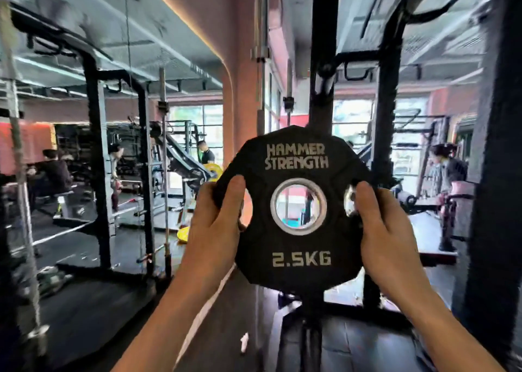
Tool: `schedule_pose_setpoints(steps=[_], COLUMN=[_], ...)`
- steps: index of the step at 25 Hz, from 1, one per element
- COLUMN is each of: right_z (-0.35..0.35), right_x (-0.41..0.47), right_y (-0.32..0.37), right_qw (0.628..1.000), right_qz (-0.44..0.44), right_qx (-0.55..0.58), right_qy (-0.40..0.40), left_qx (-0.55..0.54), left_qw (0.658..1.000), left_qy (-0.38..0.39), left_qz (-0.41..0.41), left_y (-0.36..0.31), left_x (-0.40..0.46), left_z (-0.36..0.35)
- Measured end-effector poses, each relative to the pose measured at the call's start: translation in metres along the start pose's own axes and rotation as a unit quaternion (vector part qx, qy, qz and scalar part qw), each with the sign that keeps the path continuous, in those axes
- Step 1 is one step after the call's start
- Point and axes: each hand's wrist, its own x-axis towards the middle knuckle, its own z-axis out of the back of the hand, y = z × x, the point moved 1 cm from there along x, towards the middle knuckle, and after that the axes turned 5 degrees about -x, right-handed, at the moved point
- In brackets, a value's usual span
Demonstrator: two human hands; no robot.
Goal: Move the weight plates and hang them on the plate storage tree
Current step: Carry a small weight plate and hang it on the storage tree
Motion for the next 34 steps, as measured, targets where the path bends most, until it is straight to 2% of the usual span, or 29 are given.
schedule_pose_setpoints(steps=[6, 11, 18, 26, 34], right_z=[-0.009, 0.003, 0.007, -0.018, -0.032], right_x=[0.102, 0.182, 0.271, 0.359, 0.404], right_y=[0.043, 0.063, 0.044, 0.011, -0.022], right_qw=[0.99, 0.979, 0.976, 0.968, 0.969], right_qz=[0.083, 0.121, 0.147, 0.178, 0.177], right_qx=[-0.024, -0.051, -0.058, -0.099, -0.07], right_qy=[-0.111, -0.153, -0.149, -0.145, -0.156], left_qx=[-0.047, -0.073, -0.067, -0.072, -0.085], left_qw=[0.99, 0.977, 0.97, 0.974, 0.964], left_qy=[0.07, 0.107, 0.122, 0.057, 0.083], left_qz=[-0.114, -0.169, -0.199, -0.206, -0.237], left_y=[-0.033, -0.057, -0.043, -0.003, 0.019], left_x=[0.123, 0.194, 0.265, 0.336, 0.378], left_z=[-0.053, -0.11, -0.168, -0.204, -0.229])
